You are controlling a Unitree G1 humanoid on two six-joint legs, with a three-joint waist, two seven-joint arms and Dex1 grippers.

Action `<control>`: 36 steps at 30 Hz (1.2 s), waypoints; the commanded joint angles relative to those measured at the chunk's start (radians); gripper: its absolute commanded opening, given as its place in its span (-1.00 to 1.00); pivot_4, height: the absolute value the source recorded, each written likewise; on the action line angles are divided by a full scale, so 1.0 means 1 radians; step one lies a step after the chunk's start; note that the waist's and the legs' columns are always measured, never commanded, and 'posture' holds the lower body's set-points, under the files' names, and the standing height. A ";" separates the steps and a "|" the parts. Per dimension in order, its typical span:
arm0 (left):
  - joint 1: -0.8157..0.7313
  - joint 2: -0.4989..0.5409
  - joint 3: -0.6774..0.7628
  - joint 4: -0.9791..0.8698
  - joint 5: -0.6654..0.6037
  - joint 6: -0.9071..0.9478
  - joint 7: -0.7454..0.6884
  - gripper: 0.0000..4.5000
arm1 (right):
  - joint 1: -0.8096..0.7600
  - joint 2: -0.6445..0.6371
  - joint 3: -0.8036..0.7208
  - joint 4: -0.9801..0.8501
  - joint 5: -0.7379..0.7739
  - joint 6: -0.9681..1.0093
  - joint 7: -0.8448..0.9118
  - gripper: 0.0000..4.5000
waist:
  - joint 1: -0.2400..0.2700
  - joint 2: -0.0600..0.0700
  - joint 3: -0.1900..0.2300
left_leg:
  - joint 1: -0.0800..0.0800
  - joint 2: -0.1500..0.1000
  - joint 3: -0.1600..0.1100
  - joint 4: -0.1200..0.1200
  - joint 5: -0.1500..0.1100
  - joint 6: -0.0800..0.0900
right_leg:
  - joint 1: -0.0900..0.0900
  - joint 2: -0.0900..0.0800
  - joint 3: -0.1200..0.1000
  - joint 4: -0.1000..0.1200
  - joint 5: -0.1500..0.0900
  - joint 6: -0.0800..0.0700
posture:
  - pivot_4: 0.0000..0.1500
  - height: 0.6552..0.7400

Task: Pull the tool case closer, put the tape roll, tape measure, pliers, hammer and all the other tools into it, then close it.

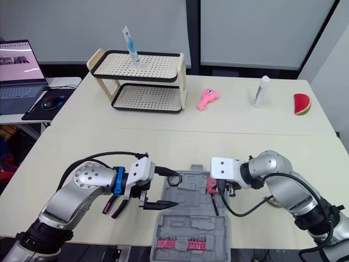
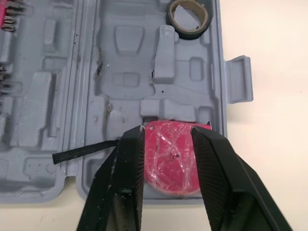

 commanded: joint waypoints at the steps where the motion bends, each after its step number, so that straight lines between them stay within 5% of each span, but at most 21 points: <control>1: -0.020 -0.003 0.013 -0.029 -0.013 -0.001 0.001 1.00 | 0.040 0.014 -0.060 0.026 0.013 -0.114 -0.047 -0.33 | 0.000 0.000 0.000 | 0.000 0.000 0.000 0.000 0.000 0.000 | 0.000 0.000 0.000 0.000 0.000 0.000 | 1.00 0.88; 11: -0.037 -0.008 -0.001 -0.030 -0.012 0.001 -0.005 1.00 | 0.191 0.065 -0.174 0.154 0.095 -0.274 -0.105 -0.33 | 0.000 0.000 0.000 | 0.002 0.000 0.001 0.000 0.000 0.000 | 0.002 0.000 0.001 0.000 0.000 0.000 | 1.00 0.88; 36: -0.020 0.005 0.004 -0.008 0.001 -0.021 -0.031 1.00 | 0.144 0.081 -0.028 0.484 -0.008 -0.176 -0.103 -0.33 | 0.005 -0.003 -0.002 | 0.008 0.000 0.001 -0.001 0.000 0.000 | 0.013 -0.001 0.001 -0.012 0.001 0.002 | 1.00 0.88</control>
